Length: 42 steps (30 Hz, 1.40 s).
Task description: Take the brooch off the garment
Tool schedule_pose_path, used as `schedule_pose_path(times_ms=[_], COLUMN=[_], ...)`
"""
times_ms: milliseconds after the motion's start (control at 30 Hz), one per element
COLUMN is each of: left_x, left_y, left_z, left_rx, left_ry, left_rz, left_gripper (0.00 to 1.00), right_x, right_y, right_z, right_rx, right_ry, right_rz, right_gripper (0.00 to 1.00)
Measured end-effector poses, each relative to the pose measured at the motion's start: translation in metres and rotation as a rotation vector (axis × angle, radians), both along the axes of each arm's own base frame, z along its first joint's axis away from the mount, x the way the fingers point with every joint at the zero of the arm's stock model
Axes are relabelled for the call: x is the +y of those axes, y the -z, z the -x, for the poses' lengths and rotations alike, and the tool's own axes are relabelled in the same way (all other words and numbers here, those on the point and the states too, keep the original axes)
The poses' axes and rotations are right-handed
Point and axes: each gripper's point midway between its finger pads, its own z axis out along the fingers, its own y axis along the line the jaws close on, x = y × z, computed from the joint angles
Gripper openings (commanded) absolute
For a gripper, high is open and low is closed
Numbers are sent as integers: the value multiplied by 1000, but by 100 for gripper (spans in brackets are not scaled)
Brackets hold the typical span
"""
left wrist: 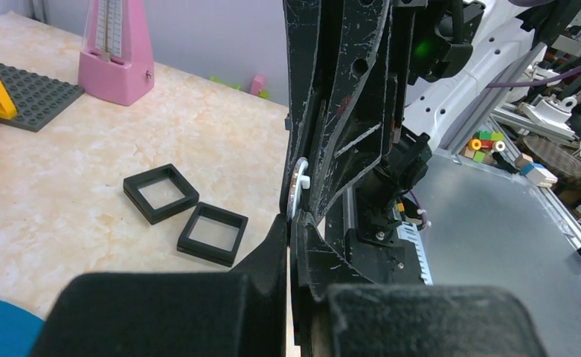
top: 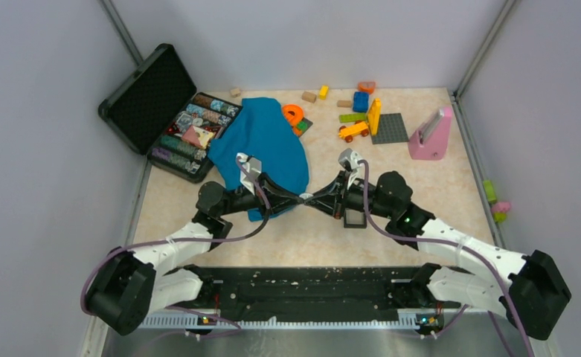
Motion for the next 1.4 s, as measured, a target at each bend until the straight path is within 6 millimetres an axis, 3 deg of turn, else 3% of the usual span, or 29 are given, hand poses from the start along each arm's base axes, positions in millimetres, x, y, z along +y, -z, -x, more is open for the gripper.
schedule_pose_path(times_ms=[267,367,433,533,700,833,867,900,933,1100,1233,1400], left_x=[1,1,2,6,8,9,9,9,10,15,14,10], left_y=[-4,-3,-3,-4,0,8,9,10,11,8,1,-8], left_z=[-2,-4,-3,-4,-9,-14,-15,-16,-19,-30,-27,-22], left_rx=[-24,-11,-7,-17,-25,-34,-38,-44,-52,-141,-368,-739], left_ry=[-34,-53,-62,-89,-122,-141,-148,-156,-169,-246,-245,-257], left_rz=[13,11,12,15,0,-29,-35,-40,-44,-48,-66,-111], left_gripper=[0,0,0,0,0,0,0,0,0,0,0,0], right_x=[-2,-2,-3,-7,-13,-18,-20,-21,-22,-31,-32,-31], right_y=[-4,-4,-3,2,9,2,-2,-6,-8,-13,-25,-22], right_z=[-2,-2,-4,-11,-14,-15,-16,-16,-16,-30,-36,-31], right_rx=[1,1,0,1,7,28,46,71,97,403,641,879], right_ry=[30,34,45,84,111,144,158,173,189,323,369,407], right_rz=[-9,-8,-4,17,50,25,8,-13,-30,-72,-162,-235], right_gripper=[3,22,45,59,59,57,62,70,72,72,65,60])
